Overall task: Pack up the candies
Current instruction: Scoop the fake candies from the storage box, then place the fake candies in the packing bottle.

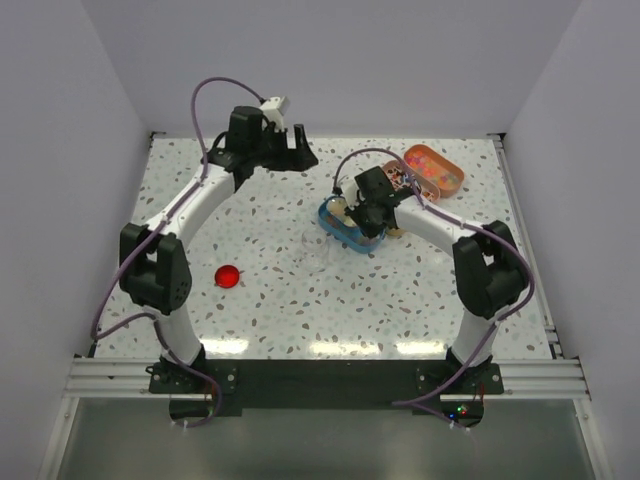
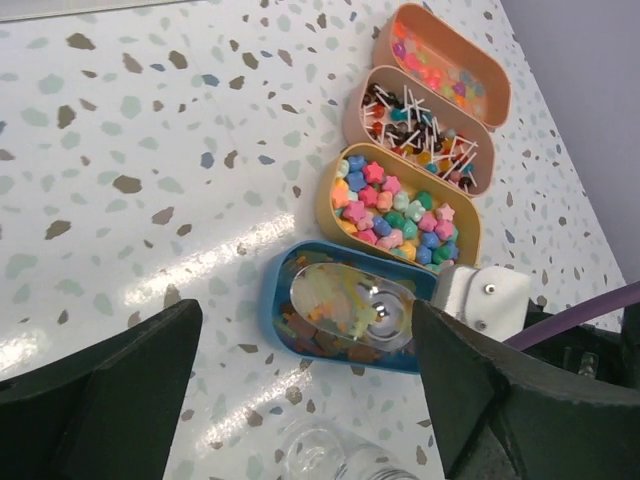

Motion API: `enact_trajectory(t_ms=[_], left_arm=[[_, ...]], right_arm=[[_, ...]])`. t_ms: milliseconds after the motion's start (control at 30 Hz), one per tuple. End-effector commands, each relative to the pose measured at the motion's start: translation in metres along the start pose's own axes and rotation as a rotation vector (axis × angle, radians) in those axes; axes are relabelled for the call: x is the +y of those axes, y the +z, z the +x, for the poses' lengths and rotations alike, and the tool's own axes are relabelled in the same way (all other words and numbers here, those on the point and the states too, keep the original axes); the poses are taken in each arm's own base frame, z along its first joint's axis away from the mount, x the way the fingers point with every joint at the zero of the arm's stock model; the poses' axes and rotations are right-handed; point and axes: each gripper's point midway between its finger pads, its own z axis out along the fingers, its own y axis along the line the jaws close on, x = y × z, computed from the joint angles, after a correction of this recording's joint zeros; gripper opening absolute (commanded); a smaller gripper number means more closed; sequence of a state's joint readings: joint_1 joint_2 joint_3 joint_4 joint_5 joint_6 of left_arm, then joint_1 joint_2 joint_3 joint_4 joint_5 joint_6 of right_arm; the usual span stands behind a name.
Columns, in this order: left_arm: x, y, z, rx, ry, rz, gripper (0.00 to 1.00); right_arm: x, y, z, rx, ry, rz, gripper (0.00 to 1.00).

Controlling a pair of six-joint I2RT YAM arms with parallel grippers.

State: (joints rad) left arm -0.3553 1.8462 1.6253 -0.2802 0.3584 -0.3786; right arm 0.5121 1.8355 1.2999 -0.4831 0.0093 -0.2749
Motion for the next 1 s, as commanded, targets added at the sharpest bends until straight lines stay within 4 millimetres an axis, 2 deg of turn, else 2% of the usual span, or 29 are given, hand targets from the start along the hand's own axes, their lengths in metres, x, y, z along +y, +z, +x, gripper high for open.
enact_trajectory(t_ms=[0, 33, 67, 100, 133, 167, 200, 233, 267, 300, 333, 400, 433, 500, 567, 600, 667, 700, 767, 800, 967], left_arm=[[0.012, -0.040, -0.022, -0.073, 0.041, -0.083, 0.93], [0.021, -0.046, -0.017, -0.068, 0.062, -0.120, 0.97], [0.031, -0.054, -0.020, -0.095, 0.071, -0.186, 1.00], [0.029, -0.071, -0.030, -0.137, 0.089, -0.207, 1.00], [0.038, -0.075, -0.019, -0.128, 0.112, -0.244, 1.00], [0.038, -0.082, -0.023, -0.160, 0.136, -0.254, 1.00], [0.031, -0.099, -0.031, -0.210, 0.160, -0.256, 1.00], [0.039, -0.102, -0.022, -0.216, 0.181, -0.286, 1.00], [0.040, -0.109, -0.022, -0.235, 0.193, -0.300, 1.00], [0.035, -0.127, -0.028, -0.284, 0.205, -0.312, 1.00], [0.040, -0.130, -0.019, -0.275, 0.209, -0.334, 1.00], [0.041, -0.147, -0.021, -0.305, 0.234, -0.369, 1.00], [0.046, -0.150, -0.016, -0.303, 0.241, -0.394, 1.00], [0.045, -0.160, -0.016, -0.325, 0.247, -0.404, 1.00], [0.047, -0.162, -0.012, -0.324, 0.253, -0.415, 1.00], [0.047, -0.164, -0.012, -0.329, 0.256, -0.420, 1.00], [0.055, -0.164, -0.008, -0.327, 0.260, -0.455, 1.00], [0.056, -0.165, -0.008, -0.328, 0.263, -0.463, 1.00], [0.060, -0.165, -0.005, -0.325, 0.274, -0.483, 1.00], [0.061, -0.165, -0.005, -0.328, 0.279, -0.489, 1.00], [0.072, -0.179, -0.007, -0.350, 0.316, -0.584, 1.00]], right_arm=[[-0.007, -0.025, -0.022, -0.096, -0.014, 0.021, 0.00], [-0.008, -0.028, -0.021, -0.093, -0.014, 0.023, 0.00], [-0.008, -0.033, -0.021, -0.099, -0.014, 0.023, 0.00], [-0.008, -0.037, -0.020, -0.096, -0.017, 0.027, 0.00], [-0.009, -0.040, -0.019, -0.096, -0.017, 0.032, 0.00], [-0.011, -0.046, -0.020, -0.103, -0.018, 0.042, 0.00], [-0.011, -0.050, -0.020, -0.103, -0.019, 0.046, 0.00], [-0.011, -0.054, -0.016, -0.089, -0.017, 0.045, 0.00], [-0.011, -0.059, -0.016, -0.091, -0.017, 0.048, 0.00], [-0.011, -0.067, -0.013, -0.088, -0.014, 0.049, 0.00], [-0.010, -0.072, -0.013, -0.088, -0.012, 0.051, 0.00], [-0.013, -0.089, -0.009, -0.079, -0.007, 0.068, 0.00], [-0.013, -0.095, -0.010, -0.085, -0.007, 0.069, 0.00], [-0.015, -0.107, -0.009, -0.090, 0.002, 0.081, 0.00], [-0.011, -0.124, -0.007, -0.087, 0.006, 0.070, 0.00], [-0.008, -0.129, 0.001, -0.061, 0.005, 0.057, 0.00], [-0.005, -0.142, 0.000, -0.067, -0.011, 0.058, 0.00], [-0.002, -0.147, 0.007, -0.040, -0.026, 0.049, 0.00], [0.003, -0.158, 0.005, -0.041, -0.046, 0.046, 0.00], [0.006, -0.163, 0.010, -0.019, -0.059, 0.035, 0.00], [0.027, -0.183, 0.003, -0.027, -0.133, -0.030, 0.00]])
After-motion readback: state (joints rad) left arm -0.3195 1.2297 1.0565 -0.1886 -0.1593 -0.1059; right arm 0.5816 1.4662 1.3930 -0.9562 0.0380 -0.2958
